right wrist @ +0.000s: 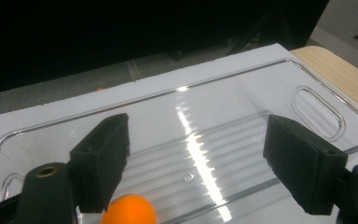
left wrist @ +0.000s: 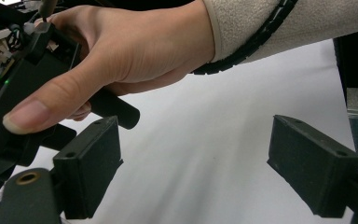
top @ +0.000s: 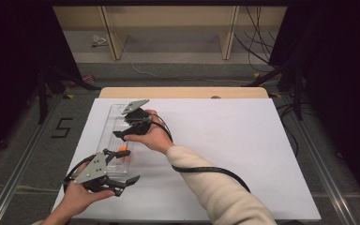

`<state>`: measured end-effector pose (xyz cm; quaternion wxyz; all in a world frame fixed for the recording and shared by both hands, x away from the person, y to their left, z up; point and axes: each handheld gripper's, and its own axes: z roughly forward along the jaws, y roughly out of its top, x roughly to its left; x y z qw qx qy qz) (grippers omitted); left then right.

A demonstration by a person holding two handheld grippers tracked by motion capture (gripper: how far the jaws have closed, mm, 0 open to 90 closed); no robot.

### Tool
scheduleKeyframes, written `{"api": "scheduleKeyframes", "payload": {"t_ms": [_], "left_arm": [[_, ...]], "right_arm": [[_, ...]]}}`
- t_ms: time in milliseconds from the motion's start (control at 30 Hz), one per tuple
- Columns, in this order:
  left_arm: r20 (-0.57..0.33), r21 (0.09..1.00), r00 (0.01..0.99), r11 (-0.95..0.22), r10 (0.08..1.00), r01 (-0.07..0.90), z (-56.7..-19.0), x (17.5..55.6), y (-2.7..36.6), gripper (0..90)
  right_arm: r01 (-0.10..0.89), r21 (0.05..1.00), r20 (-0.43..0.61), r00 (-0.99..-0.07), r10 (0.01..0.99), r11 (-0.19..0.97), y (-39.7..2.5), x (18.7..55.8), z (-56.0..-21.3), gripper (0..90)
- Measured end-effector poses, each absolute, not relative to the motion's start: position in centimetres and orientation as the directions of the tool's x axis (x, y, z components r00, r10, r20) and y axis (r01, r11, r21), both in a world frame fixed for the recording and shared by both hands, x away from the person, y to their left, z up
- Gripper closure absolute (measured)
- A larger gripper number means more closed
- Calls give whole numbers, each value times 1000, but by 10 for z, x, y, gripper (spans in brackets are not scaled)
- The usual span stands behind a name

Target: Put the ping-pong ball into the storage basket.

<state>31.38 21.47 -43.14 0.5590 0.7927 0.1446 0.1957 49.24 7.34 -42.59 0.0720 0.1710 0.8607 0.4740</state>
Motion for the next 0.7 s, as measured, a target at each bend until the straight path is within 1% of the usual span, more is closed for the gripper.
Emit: {"api": "scheduleKeyframes", "payload": {"t_ms": [233, 700], "left_arm": [[148, 943, 882, -333, 448, 11, -431, 314, 215, 165], [149, 942, 881, -334, 448, 11, -431, 314, 215, 163]], "right_arm": [[233, 840, 38, -926, 375, 490, 65, 493, -424, 177], [251, 839, 30, -907, 420, 482, 31, 493, -419, 170]]}}
